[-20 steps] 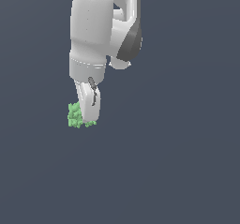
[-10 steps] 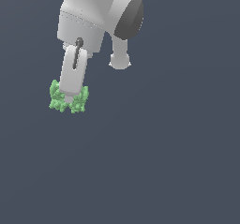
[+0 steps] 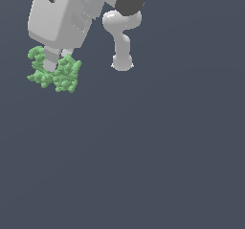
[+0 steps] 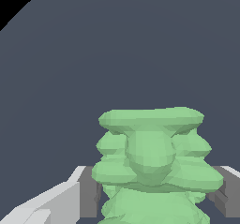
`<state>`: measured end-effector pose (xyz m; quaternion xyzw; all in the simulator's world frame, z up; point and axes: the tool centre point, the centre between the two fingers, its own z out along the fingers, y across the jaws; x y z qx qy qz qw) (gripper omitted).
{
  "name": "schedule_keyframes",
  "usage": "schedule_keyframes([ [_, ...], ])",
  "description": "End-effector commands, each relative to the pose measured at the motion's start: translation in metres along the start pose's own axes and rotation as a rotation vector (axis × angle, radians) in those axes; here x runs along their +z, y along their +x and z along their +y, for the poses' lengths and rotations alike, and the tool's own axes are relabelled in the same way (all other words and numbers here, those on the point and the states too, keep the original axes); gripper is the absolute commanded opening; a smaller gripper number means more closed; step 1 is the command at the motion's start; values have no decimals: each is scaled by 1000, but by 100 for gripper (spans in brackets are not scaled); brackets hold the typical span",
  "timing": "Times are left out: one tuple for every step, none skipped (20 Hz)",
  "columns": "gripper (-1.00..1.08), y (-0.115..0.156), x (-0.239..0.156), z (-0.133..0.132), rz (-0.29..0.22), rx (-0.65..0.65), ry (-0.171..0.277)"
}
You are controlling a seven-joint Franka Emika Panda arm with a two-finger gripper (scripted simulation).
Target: Pick up the object and move it to a goal position.
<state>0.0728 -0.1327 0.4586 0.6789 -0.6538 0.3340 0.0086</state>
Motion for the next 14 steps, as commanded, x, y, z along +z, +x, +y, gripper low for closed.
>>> schedule_keyframes([
  [-100, 8, -13, -4, 26, 27, 9],
  [-100, 11, -18, -5, 35, 36, 11],
  [-100, 13, -22, -6, 43, 44, 14],
  [-100, 15, -26, -7, 50, 51, 16],
  [-100, 17, -30, -8, 57, 58, 19],
  [-100, 18, -33, -9, 63, 64, 20],
  [-100, 20, -36, -10, 68, 69, 22],
  [-100, 21, -39, -11, 73, 74, 23],
  [-100, 22, -41, -11, 77, 78, 25],
  [-100, 23, -43, -12, 80, 81, 26],
  [-100, 23, -45, -12, 82, 83, 26],
  [-100, 24, -46, -12, 84, 85, 27],
  [-100, 24, -46, -12, 85, 86, 27],
  [-100, 24, -46, -12, 85, 86, 27],
])
